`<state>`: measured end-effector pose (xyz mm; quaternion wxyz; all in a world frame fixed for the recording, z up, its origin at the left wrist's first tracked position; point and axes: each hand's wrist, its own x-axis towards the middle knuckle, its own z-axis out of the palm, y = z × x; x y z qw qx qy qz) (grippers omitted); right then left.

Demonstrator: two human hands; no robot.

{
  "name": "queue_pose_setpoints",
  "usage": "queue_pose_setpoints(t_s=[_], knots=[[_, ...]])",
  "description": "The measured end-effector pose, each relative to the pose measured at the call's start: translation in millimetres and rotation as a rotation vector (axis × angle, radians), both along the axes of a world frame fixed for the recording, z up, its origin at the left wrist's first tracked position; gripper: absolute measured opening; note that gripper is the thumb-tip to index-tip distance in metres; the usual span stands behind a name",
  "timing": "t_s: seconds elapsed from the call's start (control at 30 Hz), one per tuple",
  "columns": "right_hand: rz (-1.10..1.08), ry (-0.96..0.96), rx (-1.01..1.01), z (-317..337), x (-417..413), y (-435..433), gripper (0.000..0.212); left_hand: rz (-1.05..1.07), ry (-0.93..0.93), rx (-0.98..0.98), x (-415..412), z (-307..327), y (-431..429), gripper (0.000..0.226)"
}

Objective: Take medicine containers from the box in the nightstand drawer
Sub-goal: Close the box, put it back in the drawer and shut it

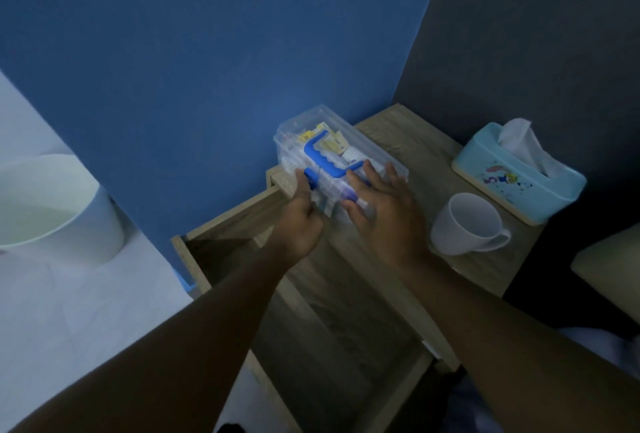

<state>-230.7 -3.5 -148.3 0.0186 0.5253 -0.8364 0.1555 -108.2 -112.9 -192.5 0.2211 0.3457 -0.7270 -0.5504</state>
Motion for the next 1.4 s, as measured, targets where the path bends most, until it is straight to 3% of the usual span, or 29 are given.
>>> queue_pose_setpoints(t_s=[0.1, 0.23, 0.33, 0.5, 0.63, 0.77, 0.87, 1.03, 1.4], knots=[[0.006, -0.042, -0.023, 14, -3, -5, 0.047, 0.091, -0.005, 0.049, 3, 14, -15, 0.080], [-0.112, -0.311, -0.281, 30, -12, -13, 0.027, 0.284, -0.112, -0.060, -2, 42, -36, 0.071], [-0.304, -0.431, -0.341, 36, -23, -23, 0.036, 0.322, -0.193, -0.127, -6, 56, -62, 0.066], [-0.526, -0.626, -0.081, 36, -39, -40, 0.057, 0.291, -0.262, -0.151, -15, 55, -92, 0.066], [-0.608, -0.741, -0.083, 36, -40, -44, 0.066, 0.244, -0.242, -0.037, -18, 38, -98, 0.065], [-0.704, -0.855, -0.189, 42, -36, -36, 0.073, 0.313, -0.092, 0.138, -10, 39, -98, 0.062], [-0.728, -0.925, -0.250, 46, -25, -21, 0.064, 0.352, -0.058, 0.175, 7, 45, -91, 0.058], [-0.653, -0.971, -0.318, 50, 1, 12, 0.030, 0.422, -0.077, 0.149, 41, 63, -68, 0.061], [-0.564, -0.975, -0.292, 32, 81, 88, 0.018, 0.401, -0.314, 0.127, 105, 78, 0, 0.056]])
